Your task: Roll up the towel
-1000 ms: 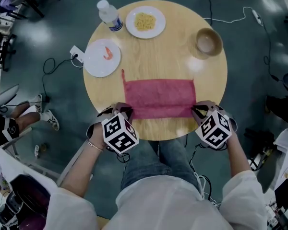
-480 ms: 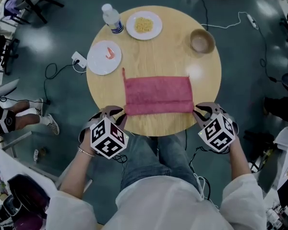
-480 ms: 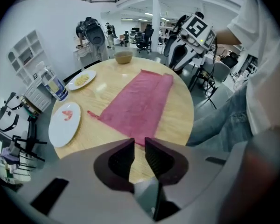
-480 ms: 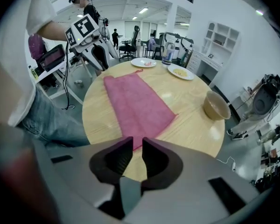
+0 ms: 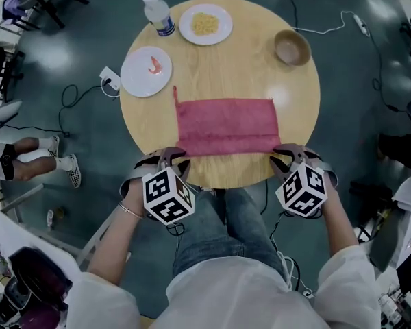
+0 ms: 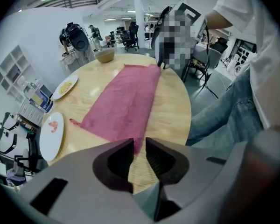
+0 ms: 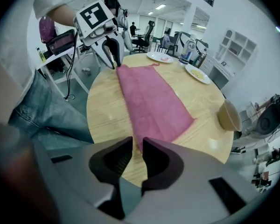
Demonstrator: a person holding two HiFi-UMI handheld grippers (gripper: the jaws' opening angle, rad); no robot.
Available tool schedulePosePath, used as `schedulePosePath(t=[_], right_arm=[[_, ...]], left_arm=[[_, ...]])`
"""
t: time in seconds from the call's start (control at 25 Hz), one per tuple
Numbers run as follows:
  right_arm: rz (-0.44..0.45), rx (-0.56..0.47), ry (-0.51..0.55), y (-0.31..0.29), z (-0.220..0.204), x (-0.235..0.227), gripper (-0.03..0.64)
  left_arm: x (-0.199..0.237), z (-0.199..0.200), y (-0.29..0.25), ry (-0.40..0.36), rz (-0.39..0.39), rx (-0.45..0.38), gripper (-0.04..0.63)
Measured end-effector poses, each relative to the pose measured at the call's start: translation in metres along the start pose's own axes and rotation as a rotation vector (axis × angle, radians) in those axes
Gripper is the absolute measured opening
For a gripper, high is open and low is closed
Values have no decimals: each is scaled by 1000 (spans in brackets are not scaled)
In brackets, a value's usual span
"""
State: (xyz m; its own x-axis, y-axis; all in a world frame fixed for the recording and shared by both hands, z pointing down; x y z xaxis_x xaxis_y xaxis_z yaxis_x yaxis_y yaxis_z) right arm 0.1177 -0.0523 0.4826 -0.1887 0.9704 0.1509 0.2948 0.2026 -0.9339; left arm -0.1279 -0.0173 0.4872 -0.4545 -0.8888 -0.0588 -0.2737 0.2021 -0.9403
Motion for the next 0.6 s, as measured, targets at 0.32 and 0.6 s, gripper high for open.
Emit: schedulePosePath(t=[0.32, 0.6], right_arm=[[8, 43, 48, -18, -1, -1, 71], [14, 34, 43, -20, -2, -7, 29]], left_arm=[[7, -3, -16, -5, -9, 12, 84], [13, 0, -19, 7, -13, 28, 54]])
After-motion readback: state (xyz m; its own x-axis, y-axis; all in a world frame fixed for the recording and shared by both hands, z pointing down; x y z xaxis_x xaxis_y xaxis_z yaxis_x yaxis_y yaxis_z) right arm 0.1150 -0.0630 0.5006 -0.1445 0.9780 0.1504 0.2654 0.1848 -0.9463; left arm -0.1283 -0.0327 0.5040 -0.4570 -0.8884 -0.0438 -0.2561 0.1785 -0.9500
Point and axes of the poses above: the fingertips, and each gripper's own axes: y backward along the fingers, x to its left, z out of its top, the point moved 7 cm from there along y, backward along the fingers, and after that the axes turned 2 degrees about -z, right-handed, at the moved point
